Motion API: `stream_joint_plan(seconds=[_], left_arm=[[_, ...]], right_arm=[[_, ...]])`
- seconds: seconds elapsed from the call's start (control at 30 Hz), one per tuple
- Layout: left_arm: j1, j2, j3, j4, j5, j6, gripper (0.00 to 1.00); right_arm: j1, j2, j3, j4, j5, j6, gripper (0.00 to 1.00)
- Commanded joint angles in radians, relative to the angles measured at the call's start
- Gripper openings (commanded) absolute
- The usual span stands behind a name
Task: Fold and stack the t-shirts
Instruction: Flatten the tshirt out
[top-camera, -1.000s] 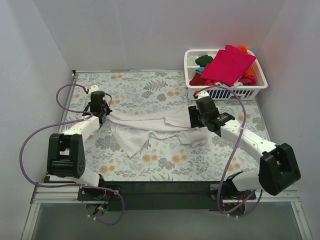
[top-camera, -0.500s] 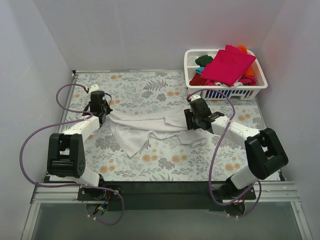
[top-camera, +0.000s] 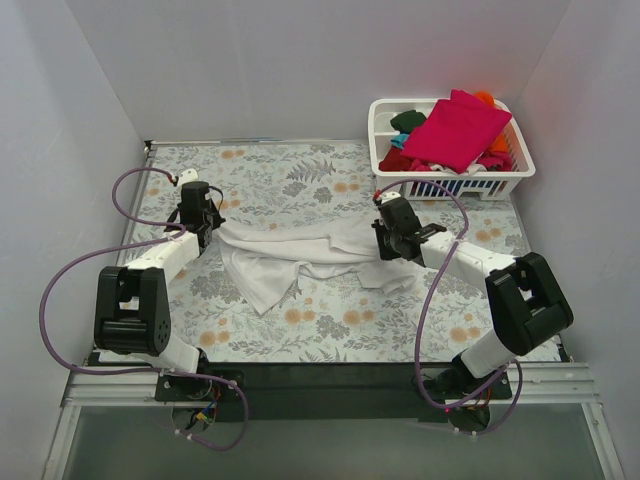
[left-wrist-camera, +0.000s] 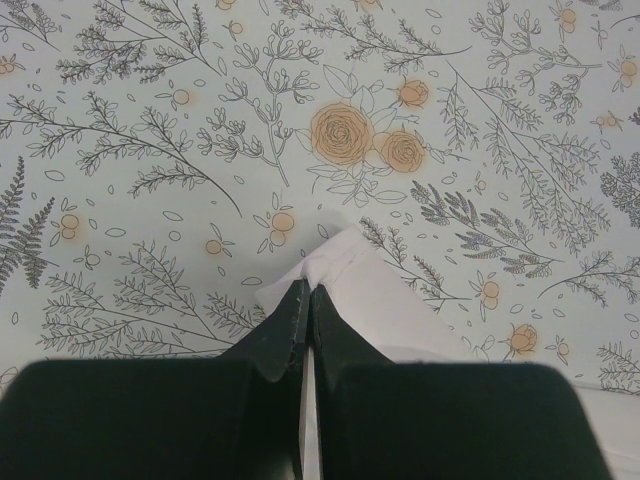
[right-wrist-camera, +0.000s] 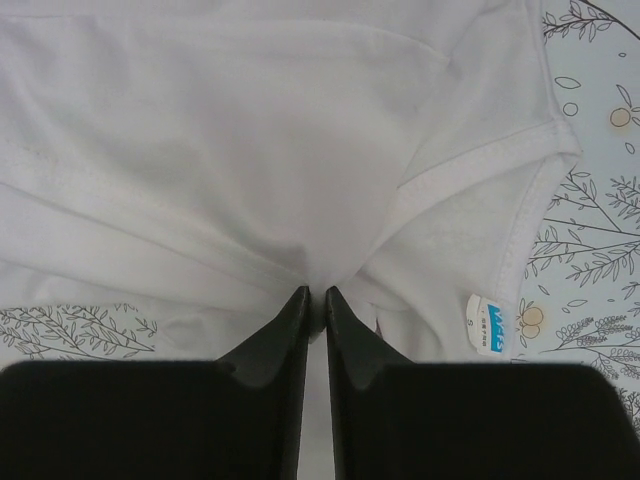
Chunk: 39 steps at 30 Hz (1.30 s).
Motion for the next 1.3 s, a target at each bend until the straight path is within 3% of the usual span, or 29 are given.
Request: stream_joint_plan(seconds=[0.0, 0.47, 0.53, 0.7, 0.93, 1.27], left_arm=[[0.006, -0.001, 0.024, 0.013, 0.006, 0.002, 0.00], [0.006, -0.006, 0.024, 0.009, 0.006, 0.003, 0.00], [0.008, -0.007, 0.024, 0.009, 0.008, 0.002, 0.00], [0.006, -0.043, 0.013, 0.029, 0.040, 0.003, 0.00], [0.006, -0.217, 0.013, 0.080, 0.212, -0.046, 0.00], [0.006, -0.434, 0.224, -0.041, 0.385, -0.092, 0.00]], right_arm=[[0.003, -0.006, 0.021, 0.035, 0.027, 0.006, 0.08], [0.003, -0.147, 0.014, -0.058, 0.240, -0.029, 0.06], [0.003, -0.172, 0.018, -0.061, 0.237, -0.039, 0.01], [0.003, -0.218, 0.051, -0.063, 0.165, -0.058, 0.01], [0.003, -0.397, 0.204, -0.091, 0.168, -0.106, 0.01], [0.005, -0.496, 0.507, -0.124, 0.101, -0.196, 0.01]])
